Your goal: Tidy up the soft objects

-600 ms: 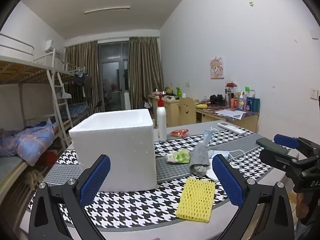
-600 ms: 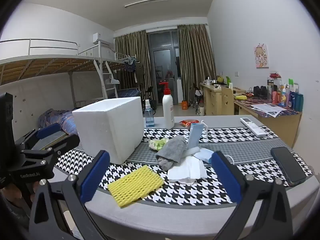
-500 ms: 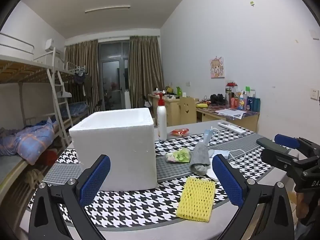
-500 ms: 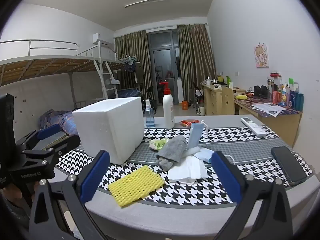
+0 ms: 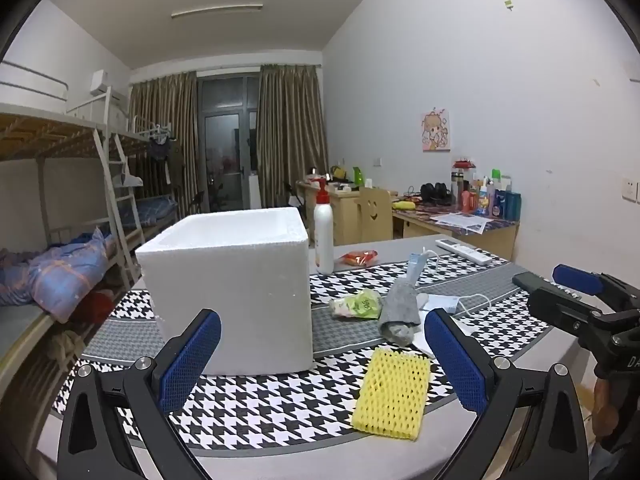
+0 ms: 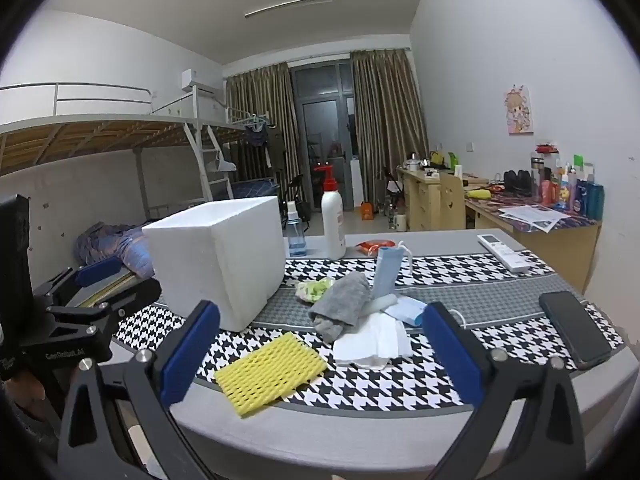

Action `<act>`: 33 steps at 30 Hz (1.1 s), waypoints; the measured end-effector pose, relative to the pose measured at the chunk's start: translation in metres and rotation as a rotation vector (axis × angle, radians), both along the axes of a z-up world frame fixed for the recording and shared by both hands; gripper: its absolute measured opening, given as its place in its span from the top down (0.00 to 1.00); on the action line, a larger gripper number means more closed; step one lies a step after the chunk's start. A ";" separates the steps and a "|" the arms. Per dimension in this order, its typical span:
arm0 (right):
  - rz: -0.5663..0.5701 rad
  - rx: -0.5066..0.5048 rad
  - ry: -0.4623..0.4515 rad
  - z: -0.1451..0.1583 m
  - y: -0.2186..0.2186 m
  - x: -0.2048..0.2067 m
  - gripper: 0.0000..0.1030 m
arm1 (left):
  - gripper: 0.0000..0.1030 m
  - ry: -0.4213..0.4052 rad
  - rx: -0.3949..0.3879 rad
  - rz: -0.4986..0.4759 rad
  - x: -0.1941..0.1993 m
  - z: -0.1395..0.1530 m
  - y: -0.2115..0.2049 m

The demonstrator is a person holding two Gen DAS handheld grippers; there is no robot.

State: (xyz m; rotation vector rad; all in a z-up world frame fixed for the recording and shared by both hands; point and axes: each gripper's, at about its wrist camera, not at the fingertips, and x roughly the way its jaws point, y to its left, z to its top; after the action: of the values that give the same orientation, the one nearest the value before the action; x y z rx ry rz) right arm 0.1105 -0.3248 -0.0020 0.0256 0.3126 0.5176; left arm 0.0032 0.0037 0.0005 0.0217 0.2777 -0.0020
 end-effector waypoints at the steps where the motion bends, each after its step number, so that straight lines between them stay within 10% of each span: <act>1: -0.003 0.000 0.003 0.000 -0.001 0.000 0.00 | 0.01 -0.003 0.001 0.003 0.000 0.001 0.000; 33: 0.015 0.024 0.020 -0.002 -0.006 0.006 0.01 | 0.01 0.001 -0.001 0.008 0.007 -0.006 -0.002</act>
State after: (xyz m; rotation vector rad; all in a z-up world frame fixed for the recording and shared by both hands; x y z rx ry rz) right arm 0.1163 -0.3309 -0.0036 0.0520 0.3260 0.5362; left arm 0.0101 0.0013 -0.0056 0.0191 0.2786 0.0062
